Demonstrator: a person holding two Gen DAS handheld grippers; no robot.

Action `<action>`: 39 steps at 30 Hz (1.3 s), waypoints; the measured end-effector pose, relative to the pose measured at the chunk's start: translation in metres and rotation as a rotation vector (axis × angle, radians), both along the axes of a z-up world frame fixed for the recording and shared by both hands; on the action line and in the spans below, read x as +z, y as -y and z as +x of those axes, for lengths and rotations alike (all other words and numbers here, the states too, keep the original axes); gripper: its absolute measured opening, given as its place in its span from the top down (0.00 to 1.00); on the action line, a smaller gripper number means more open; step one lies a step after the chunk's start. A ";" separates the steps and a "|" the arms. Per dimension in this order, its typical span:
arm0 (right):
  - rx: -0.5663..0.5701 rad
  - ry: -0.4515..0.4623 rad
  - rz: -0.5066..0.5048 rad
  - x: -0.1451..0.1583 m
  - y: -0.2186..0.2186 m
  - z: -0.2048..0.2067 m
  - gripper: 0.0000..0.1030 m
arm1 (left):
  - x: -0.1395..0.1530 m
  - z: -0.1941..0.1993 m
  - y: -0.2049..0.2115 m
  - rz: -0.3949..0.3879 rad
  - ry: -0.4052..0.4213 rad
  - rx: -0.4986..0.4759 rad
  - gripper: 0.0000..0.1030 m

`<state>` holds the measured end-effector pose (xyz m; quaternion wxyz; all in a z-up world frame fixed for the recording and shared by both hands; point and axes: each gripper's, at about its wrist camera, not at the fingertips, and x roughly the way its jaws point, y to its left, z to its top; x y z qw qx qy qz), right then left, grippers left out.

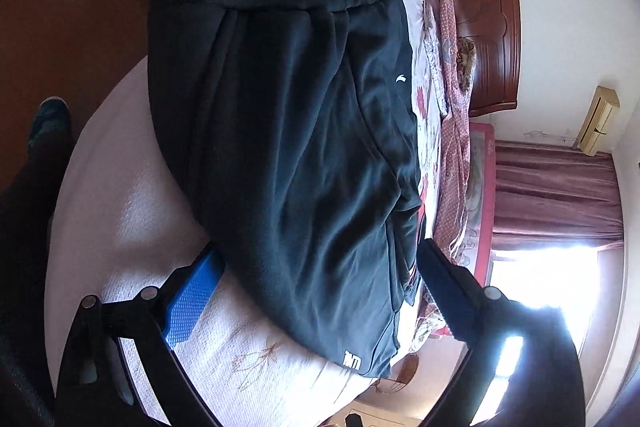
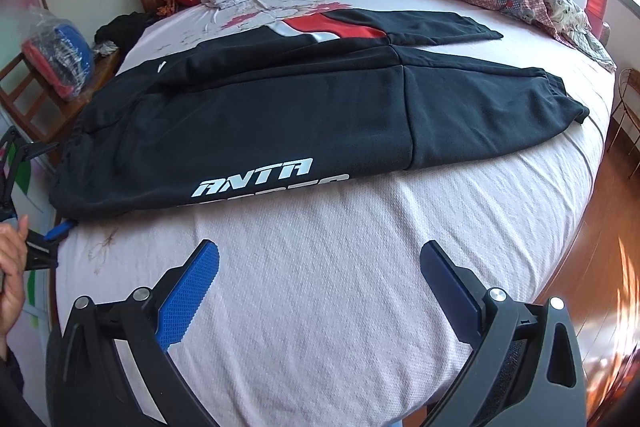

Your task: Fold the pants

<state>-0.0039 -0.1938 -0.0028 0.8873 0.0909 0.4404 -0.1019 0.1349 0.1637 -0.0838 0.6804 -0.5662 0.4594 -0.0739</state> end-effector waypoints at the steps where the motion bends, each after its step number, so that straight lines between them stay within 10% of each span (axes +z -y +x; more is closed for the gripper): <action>1: -0.001 0.002 0.000 0.000 0.000 0.000 0.03 | 0.003 -0.002 -0.002 -0.004 0.004 0.011 0.07; 3: 0.000 0.002 0.006 0.001 0.001 0.000 0.03 | 0.004 -0.002 -0.003 0.006 0.007 0.015 0.13; 7: -0.008 0.003 0.019 0.001 0.003 -0.001 0.03 | -0.003 -0.003 -0.007 0.087 -0.035 -0.019 0.67; 10: -0.009 0.002 0.028 0.003 0.005 -0.002 0.03 | -0.015 -0.008 -0.017 0.033 -0.078 0.027 0.85; 16: -0.022 0.023 0.087 0.018 0.047 -0.009 0.03 | 0.007 -0.016 -0.014 0.123 -0.052 0.041 0.93; 27: -0.361 0.087 0.479 0.006 0.270 0.003 0.03 | 0.054 -0.029 -0.017 0.132 0.046 -0.003 0.93; 32: -0.446 0.141 0.787 -0.029 0.301 0.010 0.03 | 0.057 -0.029 -0.011 0.163 0.039 -0.010 0.93; 39: -0.455 0.197 0.954 -0.049 0.288 0.023 0.03 | 0.051 -0.028 -0.009 0.177 0.032 -0.021 0.93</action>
